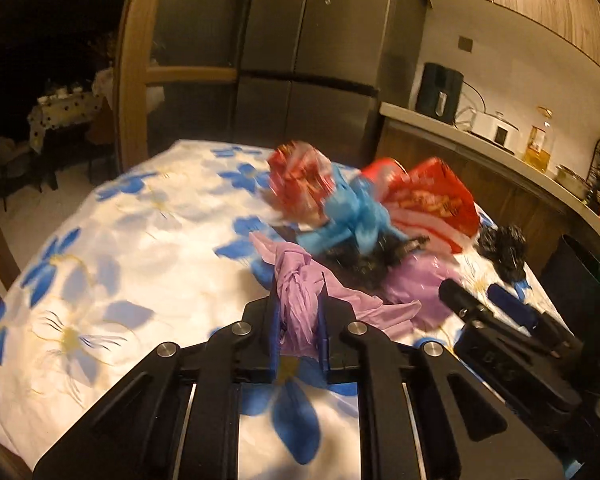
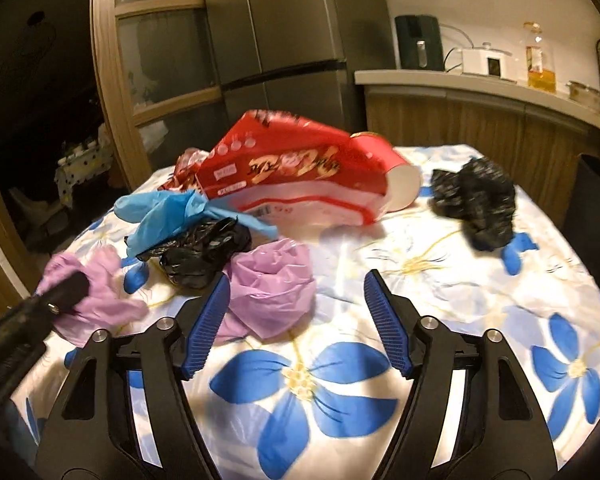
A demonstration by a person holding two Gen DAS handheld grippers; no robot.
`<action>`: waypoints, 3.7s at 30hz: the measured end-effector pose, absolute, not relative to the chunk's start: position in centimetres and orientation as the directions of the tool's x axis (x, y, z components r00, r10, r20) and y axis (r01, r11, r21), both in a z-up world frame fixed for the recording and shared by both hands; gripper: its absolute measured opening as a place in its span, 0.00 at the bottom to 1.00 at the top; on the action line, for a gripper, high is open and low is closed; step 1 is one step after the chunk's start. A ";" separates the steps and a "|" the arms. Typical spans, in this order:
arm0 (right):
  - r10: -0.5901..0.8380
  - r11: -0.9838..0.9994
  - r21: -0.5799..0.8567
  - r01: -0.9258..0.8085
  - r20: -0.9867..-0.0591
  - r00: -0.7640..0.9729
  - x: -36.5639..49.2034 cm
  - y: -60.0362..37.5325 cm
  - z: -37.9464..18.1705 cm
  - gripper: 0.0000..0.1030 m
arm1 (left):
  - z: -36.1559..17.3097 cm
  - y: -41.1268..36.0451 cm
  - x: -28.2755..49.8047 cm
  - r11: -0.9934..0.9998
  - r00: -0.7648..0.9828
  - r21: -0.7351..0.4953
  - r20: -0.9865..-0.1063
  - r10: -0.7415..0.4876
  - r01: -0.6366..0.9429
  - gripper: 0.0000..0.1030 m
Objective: Collect trash
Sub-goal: 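Grasp a lilac bag with the left tool while the right tool grasps another lilac bag, then carry both lilac bags with both tools over the black bin, then open both tools to drop the lilac bags into the bin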
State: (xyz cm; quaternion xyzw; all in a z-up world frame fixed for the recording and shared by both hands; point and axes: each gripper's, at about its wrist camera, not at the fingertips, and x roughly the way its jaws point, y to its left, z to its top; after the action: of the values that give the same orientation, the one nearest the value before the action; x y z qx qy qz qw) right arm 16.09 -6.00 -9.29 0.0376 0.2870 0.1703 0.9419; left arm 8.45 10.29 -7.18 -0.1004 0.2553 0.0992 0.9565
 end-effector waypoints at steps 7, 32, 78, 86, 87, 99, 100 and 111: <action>0.379 0.923 0.180 -0.340 -0.575 0.725 17.3 -4.9 -10.0 0.29 | -6.8 10.7 8.4 0.957 0.851 -0.142 -0.504 0.149 -0.252 0.13; 0.303 0.952 0.163 -0.258 -0.409 0.861 11.7 -15.2 -3.4 0.04 | -3.5 3.8 9.3 0.989 0.908 -0.086 -0.413 0.073 -0.119 0.12; -0.192 0.950 0.195 0.243 -0.246 0.950 14.9 -42.7 1.5 0.04 | 1.3 -28.4 22.3 0.880 0.822 -0.060 -0.332 -0.463 0.471 0.11; -0.207 0.950 0.179 0.255 -0.249 0.946 16.3 -43.9 1.4 0.04 | 0.3 -30.6 24.2 0.864 0.796 -0.070 -0.356 -0.489 0.499 0.11; -0.206 0.950 0.180 0.255 -0.250 0.946 16.5 -44.1 1.4 0.04 | 0.2 -30.8 24.4 0.862 0.793 -0.073 -0.360 -0.491 0.501 0.11; -0.200 0.945 0.200 0.259 -0.276 0.940 17.9 -45.2 0.6 0.05 | -0.7 -32.3 25.8 0.848 0.765 -0.075 -0.396 -0.508 0.525 0.13; -0.200 0.944 0.200 0.261 -0.280 0.939 18.1 -45.3 0.5 0.05 | -0.8 -32.5 25.9 0.848 0.763 -0.073 -0.401 -0.508 0.526 0.13; -0.190 0.930 0.243 0.275 -0.323 0.927 18.9 -46.6 -0.1 0.14 | -1.1 -32.4 26.3 0.849 0.763 -0.071 -0.404 -0.504 0.523 0.52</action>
State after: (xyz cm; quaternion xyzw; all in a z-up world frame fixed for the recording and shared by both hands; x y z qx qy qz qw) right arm 18.88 -46.58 -0.05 0.1434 0.1487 -0.1196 0.9711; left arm 26.29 -32.41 -1.11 0.0229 0.2087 -0.2737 0.9386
